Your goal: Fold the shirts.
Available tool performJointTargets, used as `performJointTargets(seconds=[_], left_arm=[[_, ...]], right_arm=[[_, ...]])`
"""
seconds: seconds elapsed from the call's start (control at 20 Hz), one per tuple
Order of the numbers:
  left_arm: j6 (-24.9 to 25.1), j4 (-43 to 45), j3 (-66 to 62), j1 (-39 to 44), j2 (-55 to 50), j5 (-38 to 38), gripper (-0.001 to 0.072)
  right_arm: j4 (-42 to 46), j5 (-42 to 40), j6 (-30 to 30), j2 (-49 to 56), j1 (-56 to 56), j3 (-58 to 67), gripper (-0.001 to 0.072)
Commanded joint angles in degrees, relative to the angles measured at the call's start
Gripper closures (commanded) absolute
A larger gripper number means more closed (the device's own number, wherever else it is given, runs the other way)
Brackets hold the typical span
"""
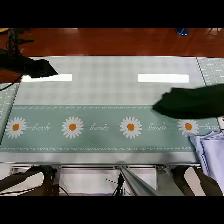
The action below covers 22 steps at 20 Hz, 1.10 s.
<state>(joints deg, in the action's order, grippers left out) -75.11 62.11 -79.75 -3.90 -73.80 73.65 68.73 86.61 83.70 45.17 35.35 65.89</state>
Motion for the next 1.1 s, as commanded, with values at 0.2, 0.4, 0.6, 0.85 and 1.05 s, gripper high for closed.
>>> performJointTargets(seconds=[0.2, 0.4, 0.6, 0.85, 1.05], left_arm=[[0.0, -0.1, 0.0, 0.0, -7.1, -2.8, 0.0380], [0.0, -0.1, 0.0, 0.0, -10.3, -7.0, 0.0381], [0.0, -0.1, 0.0, 0.0, -11.8, -14.4, 0.0380], [0.0, -0.1, -0.1, 0.0, -11.7, -16.8, 0.0380], [1.4, -0.1, -0.1, 0.0, -11.7, -17.7, 0.0380]], right_arm=[[32.8, 17.0, 4.2, -3.4, 13.5, 2.1, 0.0692], [45.3, 17.9, 5.5, -5.1, 13.5, 2.1, 0.0692], [49.4, 19.8, 5.4, -5.5, 13.5, 2.1, 0.0692], [53.5, 19.8, 5.7, -6.2, 21.3, 0.5, 0.0691], [51.3, 19.2, 5.5, -6.2, 28.4, -5.0, 0.0365]])
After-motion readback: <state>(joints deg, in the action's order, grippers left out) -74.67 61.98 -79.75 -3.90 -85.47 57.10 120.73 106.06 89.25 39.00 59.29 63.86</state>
